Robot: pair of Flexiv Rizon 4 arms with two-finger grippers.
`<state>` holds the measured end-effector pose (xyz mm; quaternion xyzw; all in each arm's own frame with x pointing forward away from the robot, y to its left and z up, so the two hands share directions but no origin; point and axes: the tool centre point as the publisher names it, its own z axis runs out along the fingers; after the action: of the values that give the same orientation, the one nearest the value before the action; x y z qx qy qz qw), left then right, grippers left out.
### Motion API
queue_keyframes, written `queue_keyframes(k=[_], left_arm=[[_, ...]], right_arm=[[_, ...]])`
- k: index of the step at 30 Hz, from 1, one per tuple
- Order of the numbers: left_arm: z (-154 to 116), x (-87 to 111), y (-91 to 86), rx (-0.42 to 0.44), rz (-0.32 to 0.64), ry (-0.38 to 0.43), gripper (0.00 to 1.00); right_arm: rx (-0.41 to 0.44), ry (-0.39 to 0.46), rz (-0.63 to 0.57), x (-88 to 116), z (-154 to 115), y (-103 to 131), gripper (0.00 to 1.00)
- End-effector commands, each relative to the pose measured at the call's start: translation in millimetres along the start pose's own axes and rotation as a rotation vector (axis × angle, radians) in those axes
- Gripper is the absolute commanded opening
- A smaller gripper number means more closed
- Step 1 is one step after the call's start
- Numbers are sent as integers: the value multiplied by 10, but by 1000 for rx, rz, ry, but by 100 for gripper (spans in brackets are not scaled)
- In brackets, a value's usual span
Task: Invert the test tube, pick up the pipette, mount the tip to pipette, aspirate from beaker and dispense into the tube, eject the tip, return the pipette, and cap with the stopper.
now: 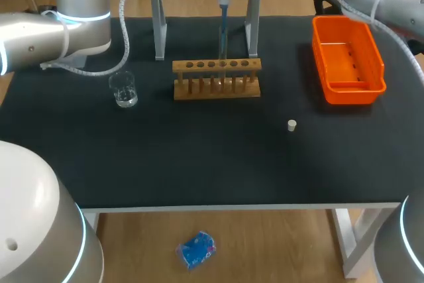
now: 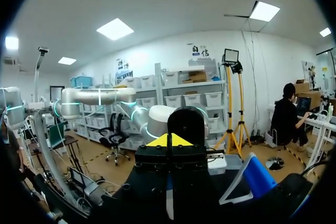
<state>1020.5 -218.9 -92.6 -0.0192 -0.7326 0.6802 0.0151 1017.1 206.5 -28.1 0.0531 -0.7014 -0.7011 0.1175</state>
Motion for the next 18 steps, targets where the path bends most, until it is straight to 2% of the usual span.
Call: queue_keyframes(k=[1, 18], left_arm=[[0, -23, -65, 1, 0, 1, 0], [0, -23, -65, 1, 0, 1, 0]], right_arm=[[5, 0, -10, 11, 10, -11, 0], [34, 7, -81, -33, -12, 307, 0]])
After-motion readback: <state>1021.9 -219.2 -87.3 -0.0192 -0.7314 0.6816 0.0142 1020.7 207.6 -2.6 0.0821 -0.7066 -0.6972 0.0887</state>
